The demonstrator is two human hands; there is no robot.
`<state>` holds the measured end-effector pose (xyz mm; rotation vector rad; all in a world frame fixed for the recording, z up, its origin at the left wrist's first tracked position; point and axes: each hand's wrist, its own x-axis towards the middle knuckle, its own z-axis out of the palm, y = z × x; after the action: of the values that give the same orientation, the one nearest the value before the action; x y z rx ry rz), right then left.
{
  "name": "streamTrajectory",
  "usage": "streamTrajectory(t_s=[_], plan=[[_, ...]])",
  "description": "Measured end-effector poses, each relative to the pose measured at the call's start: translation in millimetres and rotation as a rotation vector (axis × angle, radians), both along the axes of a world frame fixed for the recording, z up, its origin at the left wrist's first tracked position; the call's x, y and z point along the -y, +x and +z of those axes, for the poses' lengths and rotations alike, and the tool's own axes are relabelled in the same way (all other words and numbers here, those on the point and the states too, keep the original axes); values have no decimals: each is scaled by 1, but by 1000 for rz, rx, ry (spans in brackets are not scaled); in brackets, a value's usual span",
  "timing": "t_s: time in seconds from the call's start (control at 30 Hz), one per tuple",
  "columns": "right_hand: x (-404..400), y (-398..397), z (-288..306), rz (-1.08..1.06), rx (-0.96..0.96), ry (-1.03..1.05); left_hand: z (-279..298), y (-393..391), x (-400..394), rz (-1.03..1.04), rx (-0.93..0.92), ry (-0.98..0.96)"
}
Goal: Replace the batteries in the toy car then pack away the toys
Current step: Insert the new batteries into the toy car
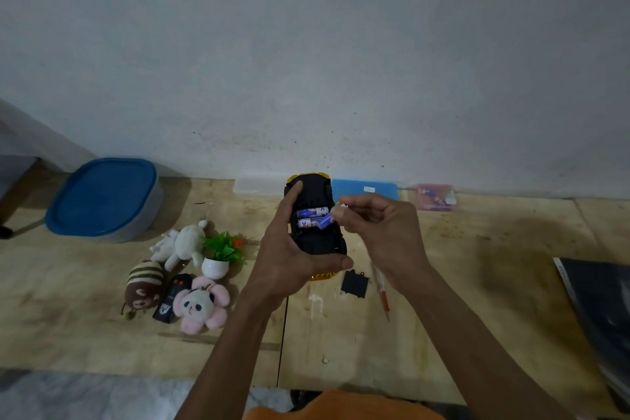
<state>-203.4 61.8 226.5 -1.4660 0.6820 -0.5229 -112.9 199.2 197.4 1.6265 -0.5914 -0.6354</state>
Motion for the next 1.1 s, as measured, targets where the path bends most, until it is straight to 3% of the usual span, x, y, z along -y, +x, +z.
streamTrajectory(t_s=[0.17, 0.4, 0.57, 0.73, 1.1], plan=[[-5, -1, -11, -19, -150, -212, 3, 0, 1, -11, -26, -22], [-10, 2, -12, 47, -189, -291, 2, -3, 0, -36, -37, -42], [3, 1, -8, 214, -183, -93, 3, -3, -5, -27, -40, -57], [4, 4, -12, 130, -188, 188, 4, -5, -5, -40, -26, -55], [-3, 18, -21, 96, -206, 145, 0, -5, -2, -10, -8, -63]])
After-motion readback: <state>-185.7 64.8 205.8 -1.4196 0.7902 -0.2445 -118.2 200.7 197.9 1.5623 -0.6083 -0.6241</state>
